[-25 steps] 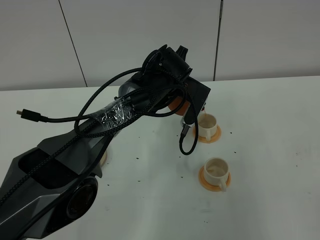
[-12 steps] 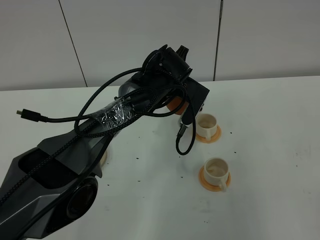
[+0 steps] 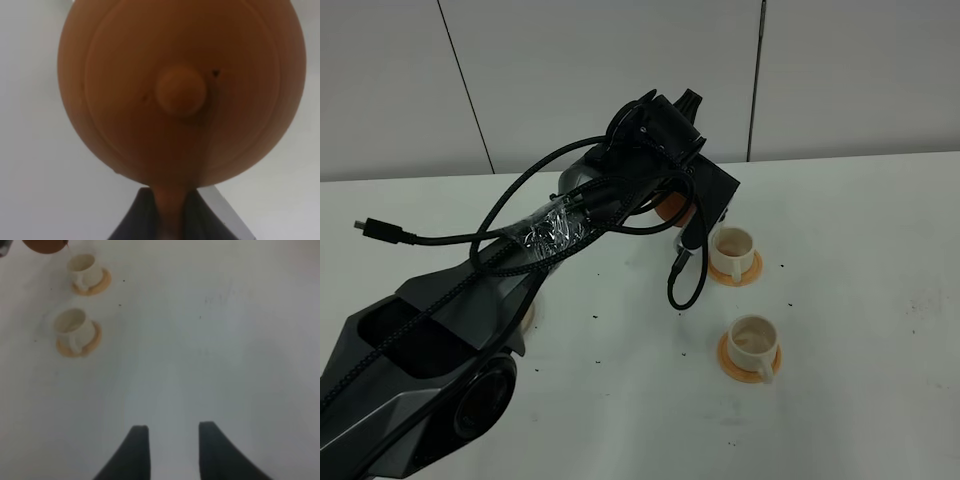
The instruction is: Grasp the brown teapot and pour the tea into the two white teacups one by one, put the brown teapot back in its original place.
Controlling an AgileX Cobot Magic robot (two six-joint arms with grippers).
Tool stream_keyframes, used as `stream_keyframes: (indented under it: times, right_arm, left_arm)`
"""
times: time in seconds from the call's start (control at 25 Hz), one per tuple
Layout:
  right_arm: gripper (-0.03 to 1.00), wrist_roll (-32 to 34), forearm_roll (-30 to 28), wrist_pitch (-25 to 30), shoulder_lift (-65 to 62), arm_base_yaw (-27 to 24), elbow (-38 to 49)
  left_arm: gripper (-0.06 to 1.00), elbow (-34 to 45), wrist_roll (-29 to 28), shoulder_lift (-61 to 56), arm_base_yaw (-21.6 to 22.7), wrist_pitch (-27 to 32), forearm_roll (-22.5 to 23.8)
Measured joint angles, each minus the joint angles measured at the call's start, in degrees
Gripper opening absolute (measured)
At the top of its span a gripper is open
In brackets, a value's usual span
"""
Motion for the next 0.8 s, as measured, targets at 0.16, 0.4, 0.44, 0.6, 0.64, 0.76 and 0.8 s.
stream_keyframes:
  times: [0.16, 0.4, 0.44, 0.6, 0.64, 0.76, 0.8]
  right_arm:
    - [0.24, -0.04, 0.0, 0.0, 0.0, 0.0, 0.0]
    - [0.24, -0.06, 0.0, 0.0, 0.0, 0.0, 0.0]
    - [0.24, -0.06, 0.0, 0.0, 0.0, 0.0, 0.0]
    - [0.24, -0.06, 0.0, 0.0, 0.0, 0.0, 0.0]
    - [0.24, -0.06, 0.0, 0.0, 0.0, 0.0, 0.0]
    - [0.24, -0.06, 0.0, 0.0, 0.0, 0.0, 0.0]
    - [0.24, -0.06, 0.0, 0.0, 0.0, 0.0, 0.0]
  left_arm:
    - [0.17, 0.0, 0.32, 0.0, -0.12, -0.14, 0.07]
    - [0.17, 0.0, 0.64, 0.0, -0.12, -0.2, 0.59]
    - [0.17, 0.0, 0.92, 0.0, -0.12, -0.2, 0.59]
    - [0.17, 0.0, 1.88, 0.0, -0.12, -0.2, 0.64]
    - [0.17, 0.0, 1.93, 0.0, -0.12, -0.2, 0.64]
    - [0.17, 0.0, 2.03, 0.0, -0.12, -0.34, 0.64]
    - [0.17, 0.0, 2.14, 0.0, -0.12, -0.43, 0.64]
